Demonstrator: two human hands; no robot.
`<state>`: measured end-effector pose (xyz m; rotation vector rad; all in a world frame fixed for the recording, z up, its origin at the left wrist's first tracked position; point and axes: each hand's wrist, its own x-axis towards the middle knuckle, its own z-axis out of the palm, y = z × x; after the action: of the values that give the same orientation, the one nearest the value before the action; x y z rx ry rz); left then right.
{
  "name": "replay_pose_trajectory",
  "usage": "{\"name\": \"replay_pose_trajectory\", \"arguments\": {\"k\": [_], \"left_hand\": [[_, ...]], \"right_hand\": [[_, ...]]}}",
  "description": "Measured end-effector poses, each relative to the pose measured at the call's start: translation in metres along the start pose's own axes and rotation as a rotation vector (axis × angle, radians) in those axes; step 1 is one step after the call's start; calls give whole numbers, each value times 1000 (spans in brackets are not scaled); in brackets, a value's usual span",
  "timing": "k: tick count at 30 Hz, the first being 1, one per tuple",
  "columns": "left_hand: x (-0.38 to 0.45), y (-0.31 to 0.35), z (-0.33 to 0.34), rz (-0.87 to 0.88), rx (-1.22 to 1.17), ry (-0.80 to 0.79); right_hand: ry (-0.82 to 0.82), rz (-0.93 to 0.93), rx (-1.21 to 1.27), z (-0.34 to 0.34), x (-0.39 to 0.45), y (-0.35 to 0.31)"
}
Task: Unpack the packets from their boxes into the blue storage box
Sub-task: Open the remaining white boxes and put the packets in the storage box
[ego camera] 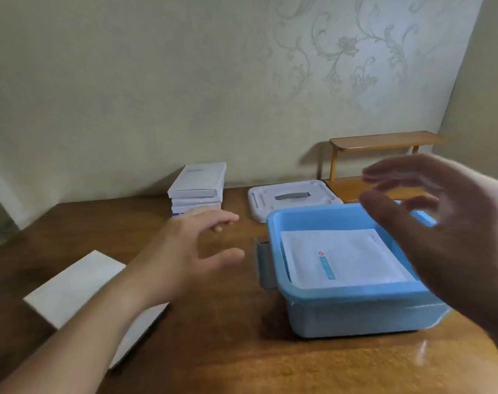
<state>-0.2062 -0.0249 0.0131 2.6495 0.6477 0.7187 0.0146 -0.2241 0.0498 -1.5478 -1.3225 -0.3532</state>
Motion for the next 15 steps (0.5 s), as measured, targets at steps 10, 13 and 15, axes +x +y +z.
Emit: {"name": "replay_pose_trajectory", "arguments": {"k": [10, 13, 15], "left_hand": [[-147, -85, -8, -316, 516, -79], [-155, -90, -6, -234, 539, 48], [-158, -94, -4, -215, 523, 80]], "right_hand": [[-606, -265, 257, 151, -70, -70], [-761, -246, -1, 195, -79, -54], [-795, -252, -31, 212, -79, -50]]}}
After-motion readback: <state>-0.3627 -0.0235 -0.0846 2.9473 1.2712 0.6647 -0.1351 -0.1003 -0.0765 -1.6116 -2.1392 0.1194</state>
